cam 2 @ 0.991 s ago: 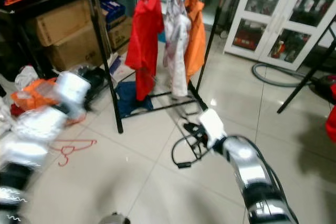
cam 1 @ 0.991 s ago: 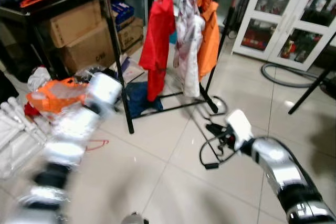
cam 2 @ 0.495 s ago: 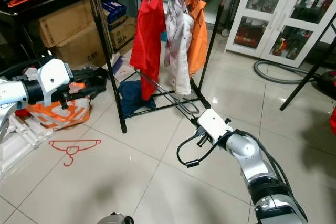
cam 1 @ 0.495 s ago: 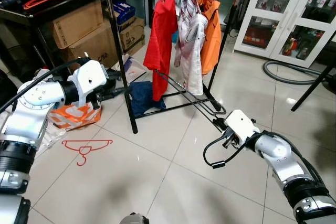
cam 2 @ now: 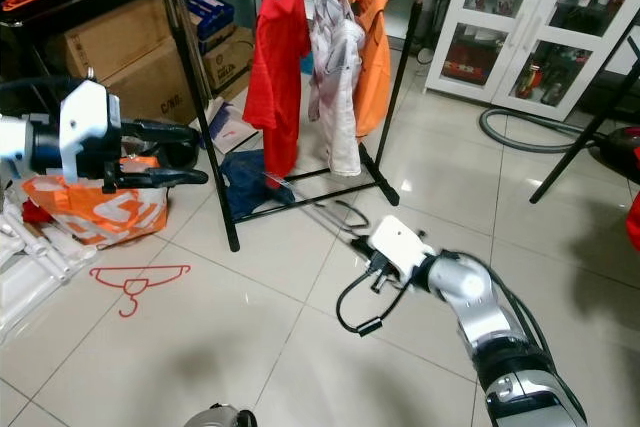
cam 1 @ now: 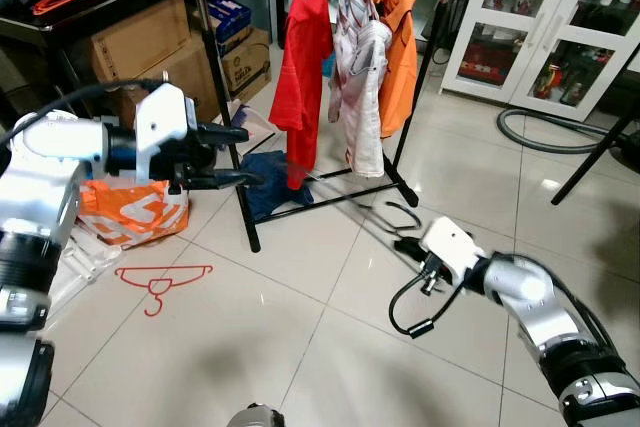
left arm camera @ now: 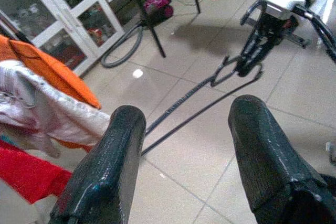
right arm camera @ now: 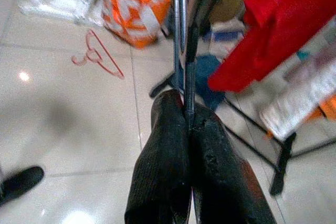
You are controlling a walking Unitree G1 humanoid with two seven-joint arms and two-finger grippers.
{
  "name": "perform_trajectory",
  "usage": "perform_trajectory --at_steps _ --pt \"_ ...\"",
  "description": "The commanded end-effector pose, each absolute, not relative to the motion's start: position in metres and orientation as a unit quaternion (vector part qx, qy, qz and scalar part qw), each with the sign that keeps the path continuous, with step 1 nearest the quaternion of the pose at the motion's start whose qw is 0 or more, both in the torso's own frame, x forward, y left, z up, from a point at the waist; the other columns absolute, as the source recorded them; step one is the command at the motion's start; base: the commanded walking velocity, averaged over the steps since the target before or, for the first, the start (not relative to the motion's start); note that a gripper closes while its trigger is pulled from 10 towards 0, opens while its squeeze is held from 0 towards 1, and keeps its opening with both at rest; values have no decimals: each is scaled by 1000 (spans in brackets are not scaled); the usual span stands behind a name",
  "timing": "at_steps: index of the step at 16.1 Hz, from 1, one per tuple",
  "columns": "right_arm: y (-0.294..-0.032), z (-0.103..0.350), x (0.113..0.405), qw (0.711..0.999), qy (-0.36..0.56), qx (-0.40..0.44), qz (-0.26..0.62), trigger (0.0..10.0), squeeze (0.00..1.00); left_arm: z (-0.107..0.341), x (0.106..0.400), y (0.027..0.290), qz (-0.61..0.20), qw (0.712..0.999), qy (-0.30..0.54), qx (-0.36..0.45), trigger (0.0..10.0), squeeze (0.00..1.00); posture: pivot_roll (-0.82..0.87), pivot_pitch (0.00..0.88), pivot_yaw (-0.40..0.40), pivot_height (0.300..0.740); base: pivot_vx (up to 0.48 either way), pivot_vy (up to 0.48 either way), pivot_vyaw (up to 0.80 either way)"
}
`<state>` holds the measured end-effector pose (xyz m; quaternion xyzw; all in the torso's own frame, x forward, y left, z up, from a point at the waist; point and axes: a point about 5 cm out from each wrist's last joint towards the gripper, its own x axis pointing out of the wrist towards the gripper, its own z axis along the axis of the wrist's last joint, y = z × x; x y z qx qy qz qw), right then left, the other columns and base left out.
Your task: Hang hanger
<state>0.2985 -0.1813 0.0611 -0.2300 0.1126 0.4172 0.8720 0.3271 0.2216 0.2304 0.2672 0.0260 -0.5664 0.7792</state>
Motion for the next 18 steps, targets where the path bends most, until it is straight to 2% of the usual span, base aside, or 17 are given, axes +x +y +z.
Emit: perform_trajectory --at_steps 1,5,7,8,10,14,16,18 --pt "-179 71 299 861 106 -224 443 0 0 232 330 219 -585 768 30 259 10000 0 -46 0 30 740 0 0 0" --pt "-170 87 296 845 92 -214 482 0 0 226 336 214 -605 746 57 273 10000 0 -65 0 32 740 0 0 0" --pt "-165 89 293 819 93 -264 502 0 0 221 340 207 -611 728 69 305 10000 0 -87 0 50 740 0 0 0" --pt "-163 84 291 798 101 -307 509 0 0 219 343 202 -604 714 71 348 10000 0 -94 0 55 740 0 0 0" --pt "-153 72 285 780 116 -334 517 0 0 221 346 190 -604 692 58 392 10000 0 -104 0 62 740 0 0 0" --pt "-138 74 285 790 104 -321 511 0 0 219 347 177 -626 671 46 394 10000 0 -117 0 74 740 0 0 0" --pt "-136 76 288 809 110 -301 494 0 0 213 346 170 -637 671 42 378 10000 0 -123 0 76 740 0 0 0" --pt "-135 78 289 812 111 -296 490 0 0 206 345 166 -641 672 42 368 10000 0 -127 0 76 740 0 0 0"
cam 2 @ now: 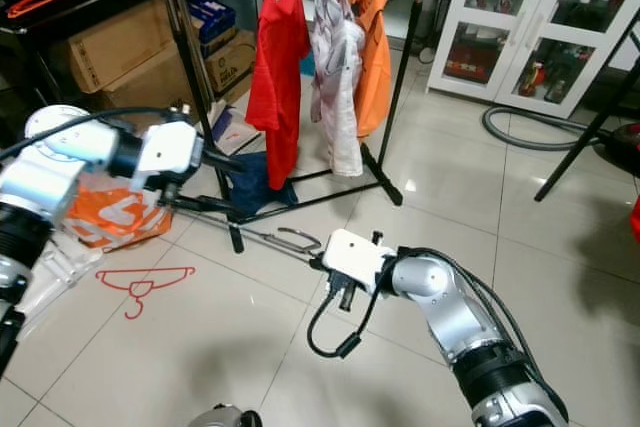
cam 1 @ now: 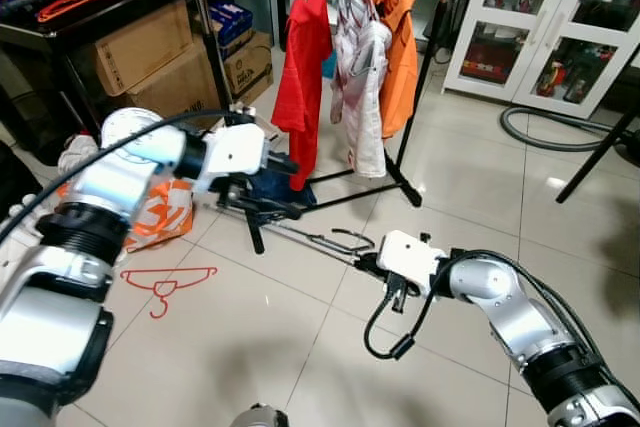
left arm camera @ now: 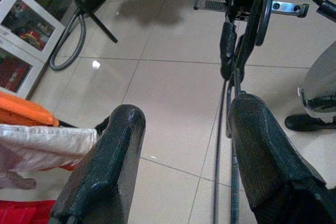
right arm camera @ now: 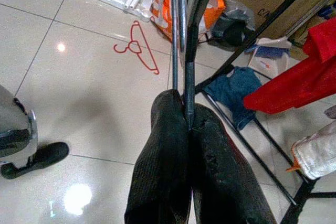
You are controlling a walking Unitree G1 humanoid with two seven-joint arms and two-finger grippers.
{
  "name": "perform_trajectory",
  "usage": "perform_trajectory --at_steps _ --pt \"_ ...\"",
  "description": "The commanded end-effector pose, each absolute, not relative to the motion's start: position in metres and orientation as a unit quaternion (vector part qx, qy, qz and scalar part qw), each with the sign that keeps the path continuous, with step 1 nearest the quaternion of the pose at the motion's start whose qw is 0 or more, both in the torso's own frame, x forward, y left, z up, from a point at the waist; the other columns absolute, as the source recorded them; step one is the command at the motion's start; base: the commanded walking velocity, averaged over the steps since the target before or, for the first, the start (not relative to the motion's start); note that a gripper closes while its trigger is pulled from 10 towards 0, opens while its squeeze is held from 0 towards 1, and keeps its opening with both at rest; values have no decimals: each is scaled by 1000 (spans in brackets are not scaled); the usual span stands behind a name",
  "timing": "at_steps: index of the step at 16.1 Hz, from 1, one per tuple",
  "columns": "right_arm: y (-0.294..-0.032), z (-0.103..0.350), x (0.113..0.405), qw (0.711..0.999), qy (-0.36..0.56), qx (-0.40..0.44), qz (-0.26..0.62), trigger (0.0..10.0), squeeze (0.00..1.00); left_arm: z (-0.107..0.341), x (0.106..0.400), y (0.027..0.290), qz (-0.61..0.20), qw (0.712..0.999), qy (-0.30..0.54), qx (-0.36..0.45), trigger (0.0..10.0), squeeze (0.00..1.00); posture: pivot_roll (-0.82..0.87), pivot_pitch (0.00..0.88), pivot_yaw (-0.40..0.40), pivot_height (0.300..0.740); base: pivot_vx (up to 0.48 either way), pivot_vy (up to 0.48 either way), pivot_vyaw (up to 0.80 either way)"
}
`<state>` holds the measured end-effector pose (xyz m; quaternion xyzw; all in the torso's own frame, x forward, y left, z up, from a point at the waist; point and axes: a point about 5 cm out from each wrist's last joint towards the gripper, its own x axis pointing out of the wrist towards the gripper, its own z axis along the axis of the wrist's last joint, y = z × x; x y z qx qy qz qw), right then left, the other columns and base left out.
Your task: Hang hanger
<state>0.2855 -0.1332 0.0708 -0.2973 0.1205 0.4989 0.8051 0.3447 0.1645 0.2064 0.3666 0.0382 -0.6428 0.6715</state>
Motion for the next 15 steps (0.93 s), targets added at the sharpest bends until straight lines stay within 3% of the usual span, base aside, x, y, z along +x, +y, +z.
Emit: perform_trajectory --at_steps 1,9,15 --pt "-133 79 288 811 108 -296 493 0 0 200 345 164 -643 672 45 365 10000 0 -129 0 77 740 0 0 0" --pt "-122 93 291 828 70 -296 472 0 0 178 344 163 -611 672 45 416 10000 0 -125 0 91 740 0 0 0" --pt "-116 93 292 840 43 -315 439 0 0 185 352 145 -539 686 -54 486 10000 0 -128 0 104 740 0 0 0"
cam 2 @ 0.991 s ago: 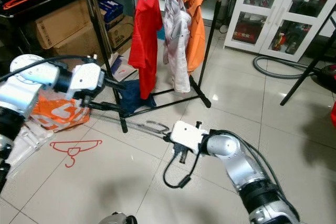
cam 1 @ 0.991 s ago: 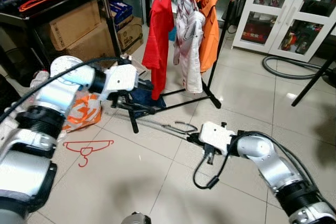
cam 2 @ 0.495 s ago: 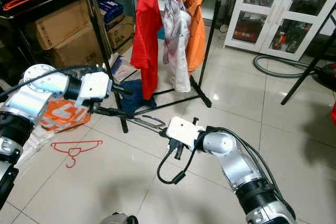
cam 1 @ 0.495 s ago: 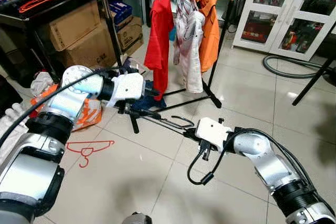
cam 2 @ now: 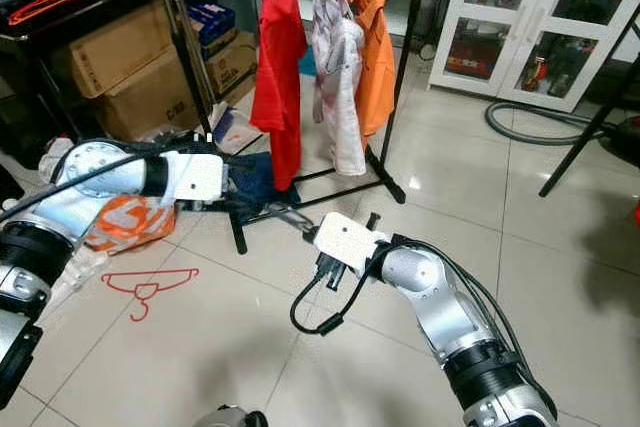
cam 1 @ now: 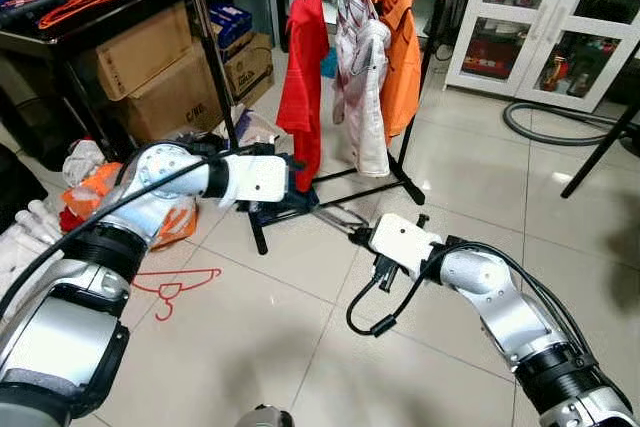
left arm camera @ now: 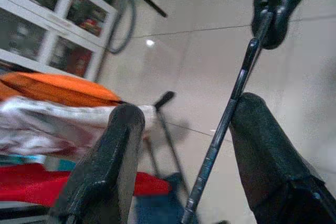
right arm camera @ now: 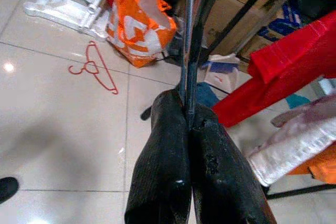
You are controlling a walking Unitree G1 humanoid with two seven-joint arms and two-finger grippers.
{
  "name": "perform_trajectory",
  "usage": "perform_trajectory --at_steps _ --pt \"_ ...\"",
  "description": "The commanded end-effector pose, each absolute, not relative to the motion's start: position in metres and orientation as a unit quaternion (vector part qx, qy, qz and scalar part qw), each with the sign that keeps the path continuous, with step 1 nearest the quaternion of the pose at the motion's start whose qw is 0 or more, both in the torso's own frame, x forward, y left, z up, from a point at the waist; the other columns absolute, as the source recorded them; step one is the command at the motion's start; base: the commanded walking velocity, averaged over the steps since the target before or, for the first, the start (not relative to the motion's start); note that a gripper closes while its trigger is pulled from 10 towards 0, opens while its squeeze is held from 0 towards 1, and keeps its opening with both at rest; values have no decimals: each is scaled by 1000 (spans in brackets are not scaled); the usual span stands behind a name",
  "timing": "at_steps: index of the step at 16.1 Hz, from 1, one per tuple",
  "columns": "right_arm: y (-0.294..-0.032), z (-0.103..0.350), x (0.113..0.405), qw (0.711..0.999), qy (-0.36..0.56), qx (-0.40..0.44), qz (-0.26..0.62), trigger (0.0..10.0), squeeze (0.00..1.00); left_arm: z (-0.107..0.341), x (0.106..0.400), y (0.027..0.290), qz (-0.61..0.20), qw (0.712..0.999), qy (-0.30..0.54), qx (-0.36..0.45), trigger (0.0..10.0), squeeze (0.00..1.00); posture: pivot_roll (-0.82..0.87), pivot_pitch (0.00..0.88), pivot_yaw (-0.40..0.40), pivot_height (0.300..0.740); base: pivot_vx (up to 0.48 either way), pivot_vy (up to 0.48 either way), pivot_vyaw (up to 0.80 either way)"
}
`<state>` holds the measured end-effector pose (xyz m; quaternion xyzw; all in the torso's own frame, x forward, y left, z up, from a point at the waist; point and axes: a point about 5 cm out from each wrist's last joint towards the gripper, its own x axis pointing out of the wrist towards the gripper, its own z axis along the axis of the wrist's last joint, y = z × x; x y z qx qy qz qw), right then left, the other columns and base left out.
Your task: Hang hanger
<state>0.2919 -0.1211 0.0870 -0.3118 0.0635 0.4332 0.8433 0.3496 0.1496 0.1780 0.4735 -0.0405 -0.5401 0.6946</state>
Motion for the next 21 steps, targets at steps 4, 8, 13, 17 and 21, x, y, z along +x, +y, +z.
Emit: perform_trajectory --at_steps 4,8,13,17,21 --pt "-118 84 290 835 49 -338 431 0 0 200 344 132 -547 681 -113 473 10000 0 -130 0 108 740 0 0 0" --pt "-120 78 290 837 59 -340 424 0 0 212 334 123 -573 695 -139 411 10000 0 -125 0 105 740 0 0 0" --pt "-122 70 294 871 101 -279 391 0 0 206 331 126 -560 717 -128 395 10000 0 -121 0 99 740 0 0 0" --pt "-119 75 309 938 124 -143 292 0 0 228 349 132 -436 809 -169 356 10000 0 -117 0 99 740 0 0 0" --pt "-116 75 317 962 143 -49 229 0 0 232 355 130 -334 867 -201 311 10000 0 -110 0 89 740 0 0 0"
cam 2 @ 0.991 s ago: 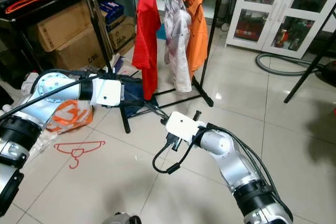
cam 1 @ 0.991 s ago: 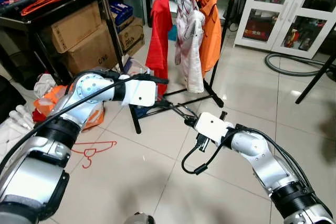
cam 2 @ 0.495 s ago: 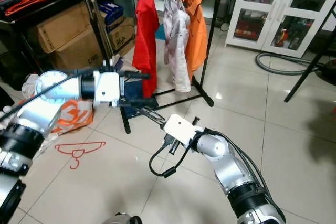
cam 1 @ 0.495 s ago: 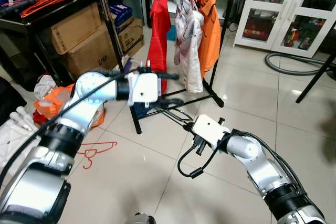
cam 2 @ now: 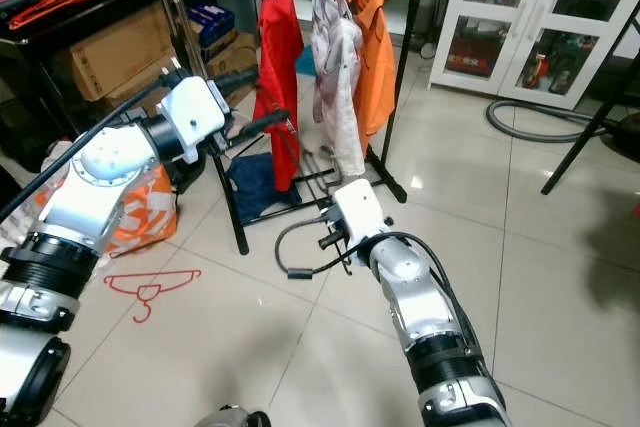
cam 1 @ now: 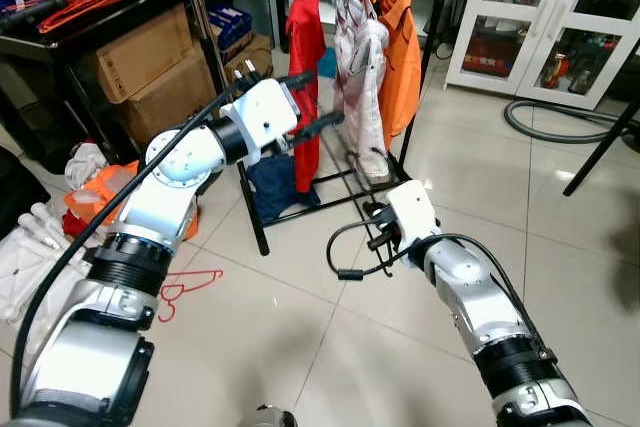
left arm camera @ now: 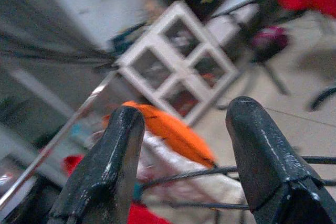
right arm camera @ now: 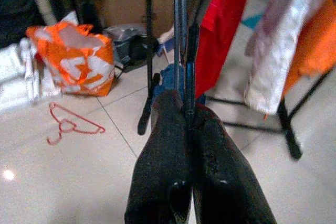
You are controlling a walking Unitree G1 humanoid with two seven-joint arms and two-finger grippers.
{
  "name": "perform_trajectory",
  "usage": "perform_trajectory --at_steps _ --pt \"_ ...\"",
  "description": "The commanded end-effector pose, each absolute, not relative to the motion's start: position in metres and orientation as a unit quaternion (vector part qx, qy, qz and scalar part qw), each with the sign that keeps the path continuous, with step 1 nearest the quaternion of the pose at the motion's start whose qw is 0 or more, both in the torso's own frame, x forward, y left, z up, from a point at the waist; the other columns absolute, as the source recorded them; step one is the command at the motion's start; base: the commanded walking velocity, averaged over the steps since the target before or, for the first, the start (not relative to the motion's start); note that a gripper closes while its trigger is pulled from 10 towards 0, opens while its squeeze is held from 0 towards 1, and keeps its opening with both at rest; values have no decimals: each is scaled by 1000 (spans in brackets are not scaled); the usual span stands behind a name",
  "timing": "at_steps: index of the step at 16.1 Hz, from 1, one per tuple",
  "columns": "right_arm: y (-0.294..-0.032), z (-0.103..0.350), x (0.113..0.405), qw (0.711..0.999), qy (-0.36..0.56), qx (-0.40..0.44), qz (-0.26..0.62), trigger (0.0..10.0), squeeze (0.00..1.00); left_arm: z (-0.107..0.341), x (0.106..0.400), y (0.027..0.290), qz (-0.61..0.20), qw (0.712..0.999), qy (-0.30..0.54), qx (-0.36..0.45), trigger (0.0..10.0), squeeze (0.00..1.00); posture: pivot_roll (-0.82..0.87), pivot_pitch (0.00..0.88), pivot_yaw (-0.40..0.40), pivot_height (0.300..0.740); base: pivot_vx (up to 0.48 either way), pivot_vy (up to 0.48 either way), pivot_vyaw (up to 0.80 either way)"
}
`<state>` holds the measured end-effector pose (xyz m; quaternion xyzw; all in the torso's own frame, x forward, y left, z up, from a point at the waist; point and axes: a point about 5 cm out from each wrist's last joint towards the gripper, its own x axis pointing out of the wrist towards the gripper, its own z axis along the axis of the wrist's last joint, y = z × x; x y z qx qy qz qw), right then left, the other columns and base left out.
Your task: Hang hanger
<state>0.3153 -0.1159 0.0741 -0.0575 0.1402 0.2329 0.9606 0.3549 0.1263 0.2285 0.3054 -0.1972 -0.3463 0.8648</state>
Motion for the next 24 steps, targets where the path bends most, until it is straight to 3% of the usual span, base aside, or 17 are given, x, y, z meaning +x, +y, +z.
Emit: perform_trajectory --at_steps 1,5,7,9,15,17,24 --pt "-115 77 319 965 148 -16 215 0 0 228 357 129 -299 886 -198 294 10000 0 -108 0 86 740 0 0 0" --pt "-118 85 327 972 146 80 163 0 0 198 355 126 -215 927 -171 256 10000 0 -102 0 78 740 0 0 0" --pt "-118 96 333 971 126 153 134 0 0 176 353 130 -170 957 -144 188 10000 0 -101 0 71 740 0 0 0" --pt "-119 100 337 967 122 199 99 0 0 162 351 136 -121 967 -119 188 10000 0 -101 0 67 740 0 0 0" --pt "-128 106 345 934 117 336 23 0 0 149 345 126 -120 959 -127 224 10000 0 -101 0 59 740 0 0 0" --pt "-128 113 347 925 106 363 15 0 0 144 345 126 -116 965 -116 202 10000 0 -101 0 57 740 0 0 0" --pt "-151 111 353 922 96 359 -107 0 0 142 339 112 -143 937 -142 284 10000 0 -92 0 44 740 0 0 0"
